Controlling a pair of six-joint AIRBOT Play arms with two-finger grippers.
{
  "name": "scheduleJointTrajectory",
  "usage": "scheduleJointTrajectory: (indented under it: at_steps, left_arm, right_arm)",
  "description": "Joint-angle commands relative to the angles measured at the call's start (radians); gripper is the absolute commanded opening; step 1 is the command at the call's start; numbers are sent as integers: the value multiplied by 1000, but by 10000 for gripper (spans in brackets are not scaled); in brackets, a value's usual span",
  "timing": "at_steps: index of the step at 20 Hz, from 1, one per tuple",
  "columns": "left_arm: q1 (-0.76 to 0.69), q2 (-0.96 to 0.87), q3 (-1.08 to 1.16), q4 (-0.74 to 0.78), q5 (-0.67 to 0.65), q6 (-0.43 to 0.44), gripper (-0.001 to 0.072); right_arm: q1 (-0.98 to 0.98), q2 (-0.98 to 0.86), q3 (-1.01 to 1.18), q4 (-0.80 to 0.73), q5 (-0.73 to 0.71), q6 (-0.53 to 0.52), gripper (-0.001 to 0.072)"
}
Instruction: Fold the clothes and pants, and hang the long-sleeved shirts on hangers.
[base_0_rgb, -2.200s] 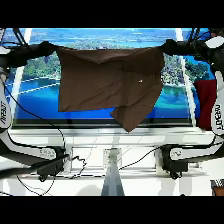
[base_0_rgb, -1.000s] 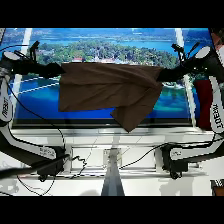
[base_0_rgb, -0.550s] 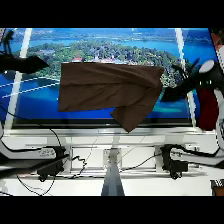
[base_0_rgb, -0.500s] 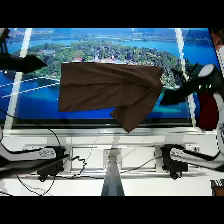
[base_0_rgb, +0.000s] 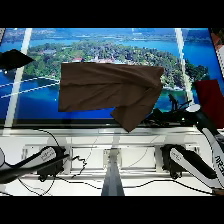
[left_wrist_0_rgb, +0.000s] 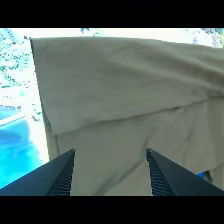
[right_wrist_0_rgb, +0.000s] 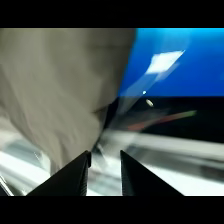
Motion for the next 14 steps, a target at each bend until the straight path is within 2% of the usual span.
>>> scheduleJointTrajectory:
  at_steps: [1,7,14]
  left_arm:
    - [3,18,-13,0,-21,-37,480]
    - [22,19,-194,1,-33,-48,480]
    - [195,51,-418,0,-72,-48,464]
  right_arm:
    - [0,13,-58,107,-127,-27,222]
    - [16,13,-58,161,-161,-125,223]
    - [200,14,-58,163,-205,-129,220]
